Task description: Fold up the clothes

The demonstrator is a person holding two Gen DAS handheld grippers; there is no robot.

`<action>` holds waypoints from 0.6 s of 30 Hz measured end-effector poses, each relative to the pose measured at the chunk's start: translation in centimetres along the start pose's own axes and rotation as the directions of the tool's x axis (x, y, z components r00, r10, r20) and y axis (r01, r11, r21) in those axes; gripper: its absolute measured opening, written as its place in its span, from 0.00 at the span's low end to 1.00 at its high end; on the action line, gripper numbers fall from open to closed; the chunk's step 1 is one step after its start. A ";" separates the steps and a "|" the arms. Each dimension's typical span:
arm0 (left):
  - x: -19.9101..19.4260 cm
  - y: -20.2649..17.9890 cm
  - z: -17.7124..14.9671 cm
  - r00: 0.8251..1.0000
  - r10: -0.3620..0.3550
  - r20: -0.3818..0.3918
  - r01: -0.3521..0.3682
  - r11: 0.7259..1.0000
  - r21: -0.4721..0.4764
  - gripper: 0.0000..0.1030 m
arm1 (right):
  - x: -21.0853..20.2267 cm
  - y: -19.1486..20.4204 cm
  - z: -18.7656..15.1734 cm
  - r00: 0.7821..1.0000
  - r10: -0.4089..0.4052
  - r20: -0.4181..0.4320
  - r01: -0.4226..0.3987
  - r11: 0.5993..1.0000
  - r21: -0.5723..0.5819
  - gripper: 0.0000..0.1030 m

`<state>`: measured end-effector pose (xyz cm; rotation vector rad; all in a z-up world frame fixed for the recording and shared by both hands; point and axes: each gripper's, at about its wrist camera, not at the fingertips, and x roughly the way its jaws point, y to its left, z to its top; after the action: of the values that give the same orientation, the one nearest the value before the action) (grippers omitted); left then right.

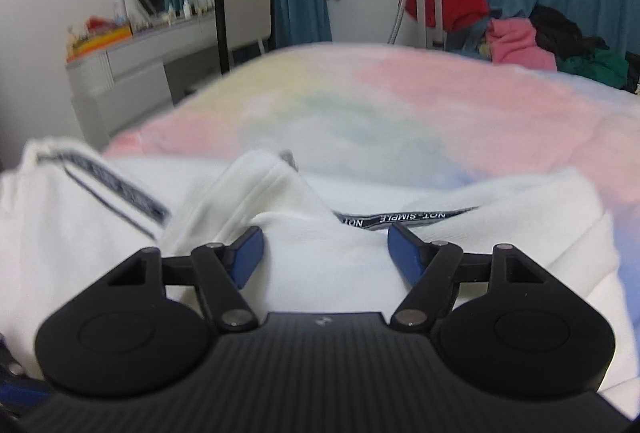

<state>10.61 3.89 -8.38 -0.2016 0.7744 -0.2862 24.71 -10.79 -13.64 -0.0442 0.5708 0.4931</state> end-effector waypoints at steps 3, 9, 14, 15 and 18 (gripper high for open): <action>0.5 0.0 0.1 0.999 0.001 0.037 -0.001 1.000 0.015 0.10 | 0.0 0.3 0.0 1.000 -0.013 0.014 0.013 1.000 -0.019 0.69; -1.3 -0.9 0.4 0.989 0.049 0.138 -0.054 0.998 0.029 0.42 | -2.8 0.2 0.5 0.996 -0.030 0.081 0.028 0.999 0.021 0.68; -3.9 -1.9 0.5 0.968 0.129 0.215 -0.148 0.986 0.078 0.80 | -6.6 0.2 0.8 0.989 -0.058 0.139 0.053 0.998 0.035 0.68; -4.4 -1.9 0.4 0.963 0.140 0.231 -0.162 0.984 0.079 0.82 | -7.5 0.1 0.8 0.988 -0.057 0.145 0.050 0.998 0.050 0.68; -6.2 -0.9 0.1 0.952 0.179 0.249 -0.194 0.980 0.037 0.94 | -10.2 -0.1 0.7 0.985 -0.064 0.158 0.050 0.995 0.091 0.69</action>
<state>6.30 5.07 -4.02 -0.1022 0.5344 -0.1021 17.69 -15.24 -7.65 0.0619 0.4312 0.4114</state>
